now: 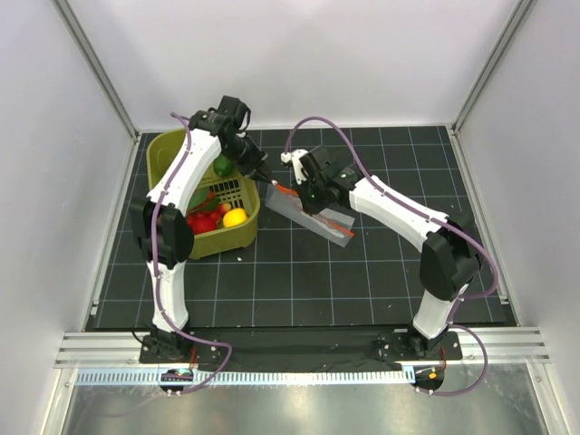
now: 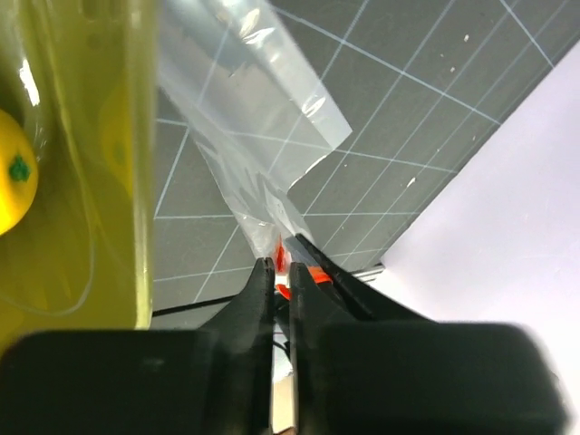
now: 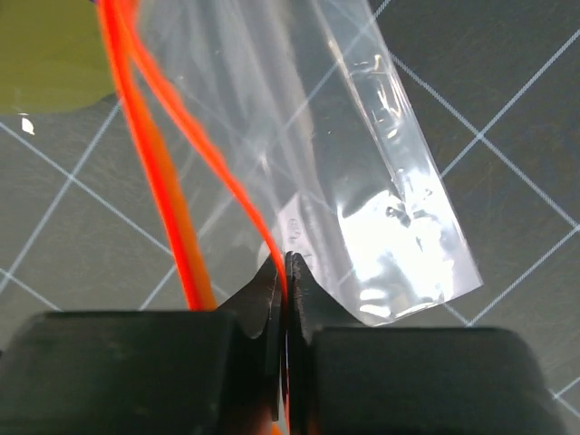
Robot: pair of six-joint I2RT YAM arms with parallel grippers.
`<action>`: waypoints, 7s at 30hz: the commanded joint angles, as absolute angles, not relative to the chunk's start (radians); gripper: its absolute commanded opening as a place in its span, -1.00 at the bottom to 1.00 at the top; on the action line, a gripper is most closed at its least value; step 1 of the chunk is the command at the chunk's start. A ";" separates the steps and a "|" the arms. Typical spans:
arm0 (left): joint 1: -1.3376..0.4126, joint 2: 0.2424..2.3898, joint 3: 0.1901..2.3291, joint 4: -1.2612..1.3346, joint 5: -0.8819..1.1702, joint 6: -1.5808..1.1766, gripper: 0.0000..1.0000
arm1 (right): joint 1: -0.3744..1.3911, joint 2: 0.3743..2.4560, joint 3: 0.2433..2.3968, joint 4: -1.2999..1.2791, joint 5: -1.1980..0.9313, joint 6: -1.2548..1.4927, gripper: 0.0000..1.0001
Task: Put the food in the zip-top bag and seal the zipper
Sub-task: Open the zipper of the food storage bag.
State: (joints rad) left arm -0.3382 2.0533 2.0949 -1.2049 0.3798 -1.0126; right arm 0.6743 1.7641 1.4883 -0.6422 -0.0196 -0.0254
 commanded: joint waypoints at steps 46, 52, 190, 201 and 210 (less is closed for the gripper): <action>-0.405 1.404 1.408 -0.181 0.224 -0.815 0.78 | 0.623 1.782 1.856 -0.781 0.020 0.469 -0.98; -0.454 1.447 1.413 -0.170 0.272 -0.845 0.72 | 0.623 1.779 1.862 -0.769 0.014 0.482 -0.98; -0.146 1.758 1.830 -0.960 0.041 -0.606 0.87 | 0.606 1.829 1.718 -0.845 0.529 0.275 -0.98; -0.104 2.081 2.077 -0.989 0.015 -0.460 0.85 | 0.606 1.813 1.706 -0.830 0.500 0.284 -0.98; -0.101 2.275 2.160 -0.873 0.039 -0.428 1.00 | 0.606 1.792 1.698 -0.827 0.503 0.279 -0.98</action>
State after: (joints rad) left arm -0.1085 2.2646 2.1128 -0.9577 0.0097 -0.4534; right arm 0.6033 1.8462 1.7073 -0.8612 0.4946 0.2684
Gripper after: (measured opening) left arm 0.995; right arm 0.042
